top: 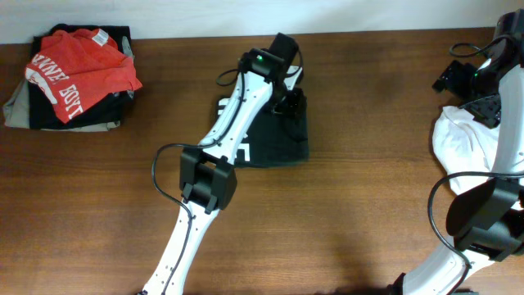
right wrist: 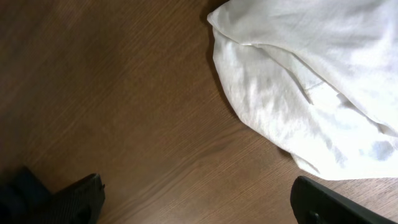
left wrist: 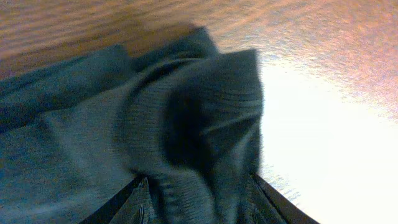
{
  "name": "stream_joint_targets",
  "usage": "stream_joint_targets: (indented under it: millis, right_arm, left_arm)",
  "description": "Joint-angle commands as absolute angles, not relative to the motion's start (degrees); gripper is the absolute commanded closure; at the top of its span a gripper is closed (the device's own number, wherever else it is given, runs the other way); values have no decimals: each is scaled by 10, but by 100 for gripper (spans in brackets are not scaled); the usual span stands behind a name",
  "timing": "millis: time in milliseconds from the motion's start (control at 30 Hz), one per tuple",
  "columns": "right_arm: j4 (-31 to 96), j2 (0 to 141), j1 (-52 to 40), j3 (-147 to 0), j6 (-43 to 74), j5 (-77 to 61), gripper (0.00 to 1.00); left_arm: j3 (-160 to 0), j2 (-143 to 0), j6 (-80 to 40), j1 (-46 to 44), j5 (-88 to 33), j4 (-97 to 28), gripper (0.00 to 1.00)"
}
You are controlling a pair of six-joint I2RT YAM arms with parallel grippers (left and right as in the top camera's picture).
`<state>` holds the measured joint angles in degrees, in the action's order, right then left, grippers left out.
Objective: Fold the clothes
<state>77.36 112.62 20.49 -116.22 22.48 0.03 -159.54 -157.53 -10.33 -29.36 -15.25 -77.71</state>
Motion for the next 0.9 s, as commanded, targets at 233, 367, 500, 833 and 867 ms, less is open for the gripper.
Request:
stream_joint_targets:
  millis: [233,367,500,833,867]
  right_arm:
    - [773,1124,207,-1164,228,7,1]
    - [773,1124,207,-1164,228,7,1]
    - [773,1124,207,-1164,228,7,1]
    - [773,1124,207,-1164,228,7,1]
    - [773,1124,207,-1164,228,7,1]
  left_arm:
    - [-1601,-1618,-106,-343,-189,-758,51]
    - [-1649,-1595,-9,-379,-217,-767,51]
    - [-1747,-1527,-10,-401,-115,-805,50]
    - [-1552,-1527,-90,-306,-76,-700,50]
    - [-1526,-1527,-98,-312,-82,-678,50]
